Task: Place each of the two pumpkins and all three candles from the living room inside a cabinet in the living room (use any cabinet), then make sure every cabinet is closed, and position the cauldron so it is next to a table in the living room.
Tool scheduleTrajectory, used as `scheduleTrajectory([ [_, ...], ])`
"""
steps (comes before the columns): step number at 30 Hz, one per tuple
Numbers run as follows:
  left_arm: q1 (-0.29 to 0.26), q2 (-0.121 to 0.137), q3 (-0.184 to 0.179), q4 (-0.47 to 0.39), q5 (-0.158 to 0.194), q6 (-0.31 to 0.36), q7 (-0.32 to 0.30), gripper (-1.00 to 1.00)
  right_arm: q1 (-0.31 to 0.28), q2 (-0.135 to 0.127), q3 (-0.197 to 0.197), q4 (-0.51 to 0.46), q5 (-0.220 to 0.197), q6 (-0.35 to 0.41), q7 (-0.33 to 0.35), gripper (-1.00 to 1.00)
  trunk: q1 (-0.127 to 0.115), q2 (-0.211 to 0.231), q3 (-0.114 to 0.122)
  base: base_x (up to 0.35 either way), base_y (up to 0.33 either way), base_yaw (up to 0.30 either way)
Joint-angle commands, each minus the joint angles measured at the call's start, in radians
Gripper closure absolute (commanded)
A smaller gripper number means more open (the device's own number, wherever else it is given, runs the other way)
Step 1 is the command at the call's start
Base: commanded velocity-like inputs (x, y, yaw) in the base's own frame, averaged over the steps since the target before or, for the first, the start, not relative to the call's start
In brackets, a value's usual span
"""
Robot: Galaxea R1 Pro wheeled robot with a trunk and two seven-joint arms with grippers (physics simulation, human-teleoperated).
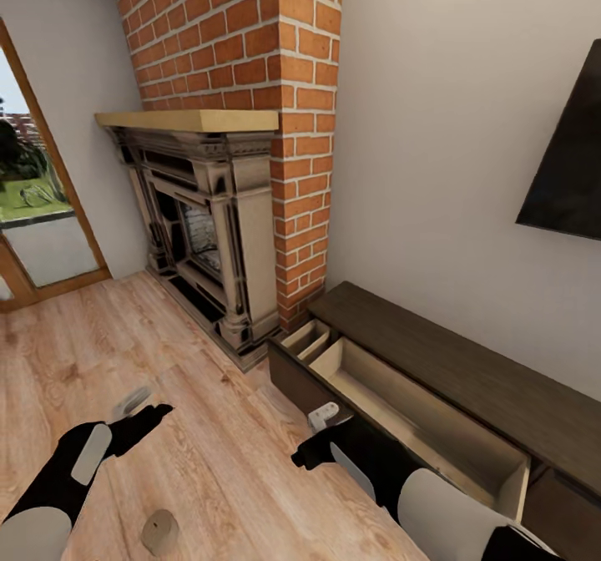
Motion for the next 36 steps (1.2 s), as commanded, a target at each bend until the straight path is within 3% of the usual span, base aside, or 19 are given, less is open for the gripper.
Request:
scheduleTrajectory([
  [1,0.007,0.008,0.003,0.020,0.003,-0.013,-0.026,-1.00,0.003,0.000,0.012,0.008,0.002,-0.009,0.002,-1.00,0.000,-0.001,0.001,0.000,0.000,0.149],
  [2,0.020,0.014,0.003,0.033,0.003,-0.030,-0.041,-1.00,0.006,0.000,0.030,0.014,0.002,-0.019,0.002,-1.00,0.000,-0.001,0.002,0.000,0.000,0.151],
  [3,0.044,0.019,0.003,0.045,0.004,-0.055,-0.055,-1.00,0.008,0.000,0.073,0.019,0.001,-0.035,0.002,-1.00,0.000,-0.001,0.003,0.000,0.000,0.153],
  [9,0.101,0.022,0.003,0.057,0.011,-0.135,-0.077,-1.00,0.011,0.000,0.170,0.036,-0.001,-0.097,0.002,-1.00,0.000,-0.001,0.012,0.000,0.000,0.156],
  [20,0.148,0.017,0.001,0.080,0.014,-0.211,-0.095,-1.00,0.013,0.023,0.189,0.110,-0.003,-0.165,0.003,-1.00,0.000,-0.001,0.028,0.000,0.000,0.160],
  [36,0.153,0.012,0.000,0.099,0.013,-0.224,-0.097,-1.00,0.059,0.024,0.191,0.213,0.000,-0.291,0.007,-1.00,0.000,-0.001,0.052,0.000,0.000,0.116],
])
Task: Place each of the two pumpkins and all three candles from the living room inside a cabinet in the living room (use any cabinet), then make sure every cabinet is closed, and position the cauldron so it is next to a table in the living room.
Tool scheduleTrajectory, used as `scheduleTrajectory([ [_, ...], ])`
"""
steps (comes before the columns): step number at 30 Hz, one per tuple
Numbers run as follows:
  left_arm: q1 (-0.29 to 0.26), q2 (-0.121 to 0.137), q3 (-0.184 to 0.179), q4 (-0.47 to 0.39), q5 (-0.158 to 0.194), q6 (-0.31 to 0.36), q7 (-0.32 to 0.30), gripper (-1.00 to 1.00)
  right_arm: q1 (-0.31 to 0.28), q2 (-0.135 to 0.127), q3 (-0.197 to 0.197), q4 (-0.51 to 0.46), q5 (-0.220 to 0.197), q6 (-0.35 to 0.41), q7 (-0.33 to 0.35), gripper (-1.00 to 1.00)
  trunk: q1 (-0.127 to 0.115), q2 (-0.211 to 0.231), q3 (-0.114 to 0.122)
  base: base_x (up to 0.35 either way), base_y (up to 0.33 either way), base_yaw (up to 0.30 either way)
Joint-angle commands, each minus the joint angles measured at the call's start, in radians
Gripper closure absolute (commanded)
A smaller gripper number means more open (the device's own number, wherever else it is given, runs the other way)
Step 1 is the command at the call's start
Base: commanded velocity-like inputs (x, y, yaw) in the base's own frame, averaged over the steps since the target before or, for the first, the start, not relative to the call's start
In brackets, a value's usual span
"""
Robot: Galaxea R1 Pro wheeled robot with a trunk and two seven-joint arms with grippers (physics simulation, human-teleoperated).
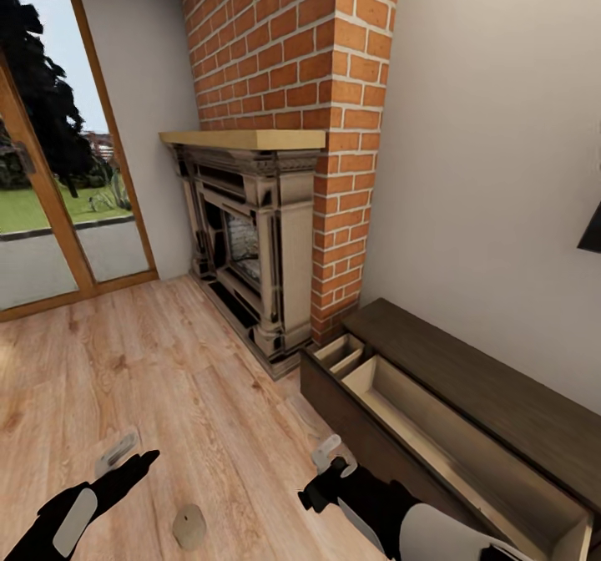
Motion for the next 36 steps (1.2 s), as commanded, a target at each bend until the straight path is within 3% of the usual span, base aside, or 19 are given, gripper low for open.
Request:
scheduleTrajectory([
  [1,-0.001,-0.001,0.004,-0.001,0.004,0.007,-0.004,-1.00,0.002,0.000,0.003,0.004,-0.002,-0.001,0.001,-1.00,0.000,-0.001,0.001,0.000,0.000,0.027],
  [12,-0.001,-0.018,0.002,0.002,0.002,0.007,-0.002,-1.00,0.013,-0.001,0.006,0.027,0.001,-0.017,0.001,-1.00,0.000,-0.001,0.018,0.000,0.000,0.084],
  [36,-0.001,-0.019,0.002,0.005,0.001,0.006,-0.001,-1.00,0.013,-0.001,0.015,0.028,0.003,-0.016,-0.008,-1.00,0.000,-0.001,0.043,0.000,0.000,0.148],
])
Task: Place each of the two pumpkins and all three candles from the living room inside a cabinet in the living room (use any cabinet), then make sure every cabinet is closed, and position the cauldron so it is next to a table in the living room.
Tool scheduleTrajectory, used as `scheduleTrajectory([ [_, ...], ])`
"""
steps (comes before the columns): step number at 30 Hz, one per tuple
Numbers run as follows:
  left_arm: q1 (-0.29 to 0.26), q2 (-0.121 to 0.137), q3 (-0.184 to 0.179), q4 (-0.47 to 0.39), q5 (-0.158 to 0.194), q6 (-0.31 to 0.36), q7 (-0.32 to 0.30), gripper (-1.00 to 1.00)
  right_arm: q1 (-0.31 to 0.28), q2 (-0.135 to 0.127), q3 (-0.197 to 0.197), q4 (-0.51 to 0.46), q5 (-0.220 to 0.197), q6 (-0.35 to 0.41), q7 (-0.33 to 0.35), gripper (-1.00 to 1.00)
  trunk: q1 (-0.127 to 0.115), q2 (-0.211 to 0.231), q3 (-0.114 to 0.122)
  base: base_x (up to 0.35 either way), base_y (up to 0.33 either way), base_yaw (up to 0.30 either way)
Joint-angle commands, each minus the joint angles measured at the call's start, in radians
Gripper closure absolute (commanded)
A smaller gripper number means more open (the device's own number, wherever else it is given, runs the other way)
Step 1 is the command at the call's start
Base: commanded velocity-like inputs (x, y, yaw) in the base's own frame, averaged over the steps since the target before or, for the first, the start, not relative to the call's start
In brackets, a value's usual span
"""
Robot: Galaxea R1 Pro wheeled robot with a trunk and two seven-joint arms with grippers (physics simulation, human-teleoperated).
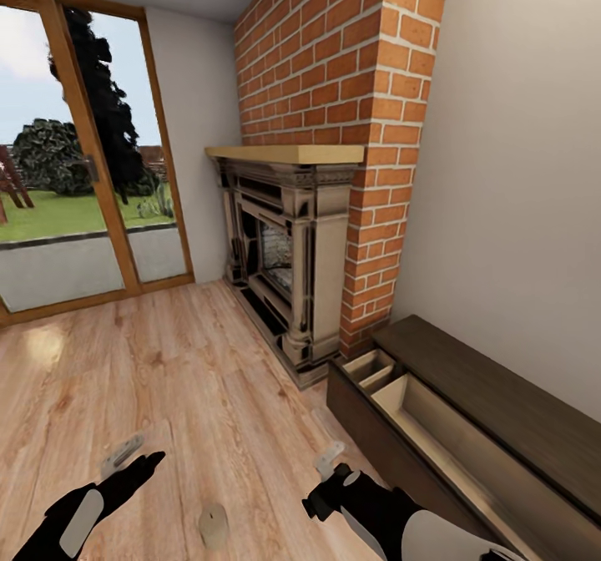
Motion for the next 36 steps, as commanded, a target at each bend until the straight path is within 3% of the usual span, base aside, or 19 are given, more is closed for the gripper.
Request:
scheduleTrajectory([
  [1,0.000,-0.001,0.004,-0.001,0.004,0.007,-0.003,-1.00,-0.001,0.000,0.003,-0.001,-0.002,0.004,0.001,-1.00,0.000,-0.001,0.000,0.000,0.000,0.215],
  [29,0.000,-0.014,0.004,0.009,0.003,0.005,0.002,-1.00,-0.001,0.000,0.004,-0.001,-0.001,0.004,0.001,-1.00,0.000,-0.001,0.031,0.001,0.000,0.216],
  [36,0.000,-0.014,0.004,0.020,0.001,0.004,0.005,-1.00,-0.001,0.000,0.004,-0.001,-0.001,0.004,0.001,-1.00,0.000,-0.001,0.038,0.219,0.000,0.219],
])
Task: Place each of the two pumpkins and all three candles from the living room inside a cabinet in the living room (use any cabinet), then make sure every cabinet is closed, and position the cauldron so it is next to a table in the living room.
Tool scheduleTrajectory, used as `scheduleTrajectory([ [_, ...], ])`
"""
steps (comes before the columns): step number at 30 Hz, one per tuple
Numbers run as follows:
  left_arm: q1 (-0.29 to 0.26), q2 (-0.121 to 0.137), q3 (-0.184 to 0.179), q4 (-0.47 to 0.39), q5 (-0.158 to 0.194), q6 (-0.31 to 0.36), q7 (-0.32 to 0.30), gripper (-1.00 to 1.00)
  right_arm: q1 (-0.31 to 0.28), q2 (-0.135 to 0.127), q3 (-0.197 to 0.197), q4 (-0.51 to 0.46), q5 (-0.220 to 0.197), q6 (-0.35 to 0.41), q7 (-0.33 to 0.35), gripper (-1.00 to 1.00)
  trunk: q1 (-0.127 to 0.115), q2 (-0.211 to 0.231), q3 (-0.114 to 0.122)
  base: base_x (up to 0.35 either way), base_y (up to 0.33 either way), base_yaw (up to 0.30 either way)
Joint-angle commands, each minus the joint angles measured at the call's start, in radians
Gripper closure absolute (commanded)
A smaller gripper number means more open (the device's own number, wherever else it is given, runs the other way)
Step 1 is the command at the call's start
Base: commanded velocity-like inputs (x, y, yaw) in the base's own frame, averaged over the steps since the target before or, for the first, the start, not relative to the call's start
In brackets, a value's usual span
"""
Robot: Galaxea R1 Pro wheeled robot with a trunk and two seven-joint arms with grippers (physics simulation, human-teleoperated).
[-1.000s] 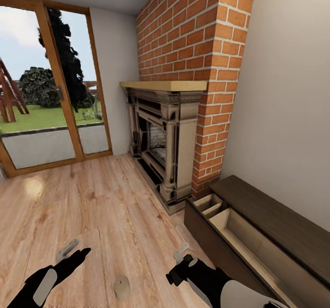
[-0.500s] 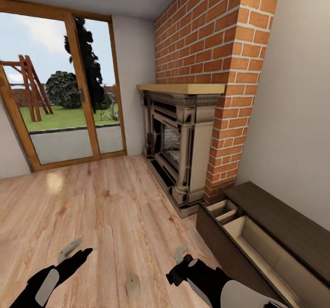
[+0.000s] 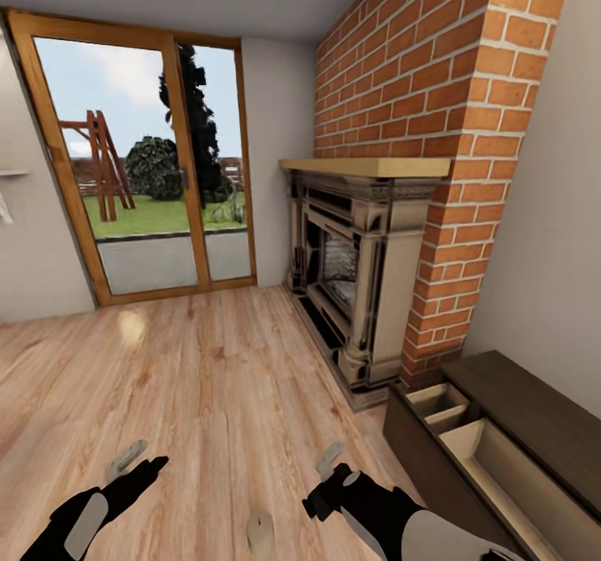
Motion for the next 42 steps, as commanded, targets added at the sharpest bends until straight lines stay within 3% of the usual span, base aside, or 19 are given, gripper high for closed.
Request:
scheduleTrajectory([
  [1,-0.001,-0.001,0.005,0.000,0.004,0.007,-0.003,-1.00,-0.001,0.000,0.003,-0.001,-0.002,0.004,0.001,-1.00,0.001,-0.001,0.000,0.316,0.000,0.234],
  [11,-0.001,-0.001,0.005,0.000,0.005,0.007,-0.003,-1.00,-0.001,0.000,0.034,-0.001,-0.004,0.004,0.001,-1.00,0.001,-0.001,0.008,0.331,-0.006,0.248],
  [20,-0.001,-0.001,0.005,0.002,0.006,0.007,-0.003,-1.00,-0.001,0.000,0.037,-0.001,-0.004,0.008,0.001,-1.00,0.001,-0.001,0.011,0.308,-0.095,0.230],
  [24,-0.001,-0.001,0.005,0.002,0.006,0.007,-0.003,-1.00,-0.001,0.000,0.036,-0.001,-0.004,0.010,0.001,-1.00,0.001,-0.001,0.011,0.076,-0.028,0.047],
  [27,0.000,0.016,0.015,0.000,0.011,0.016,-0.016,-1.00,-0.017,0.009,0.019,-0.008,-0.010,0.012,0.018,-1.00,0.001,-0.001,0.011,0.000,0.000,0.000],
  [42,0.000,0.024,0.013,0.044,0.000,0.007,-0.009,-1.00,-0.010,0.009,-0.004,0.000,-0.017,0.009,0.013,-1.00,0.001,-0.001,0.011,0.000,0.040,0.000],
])
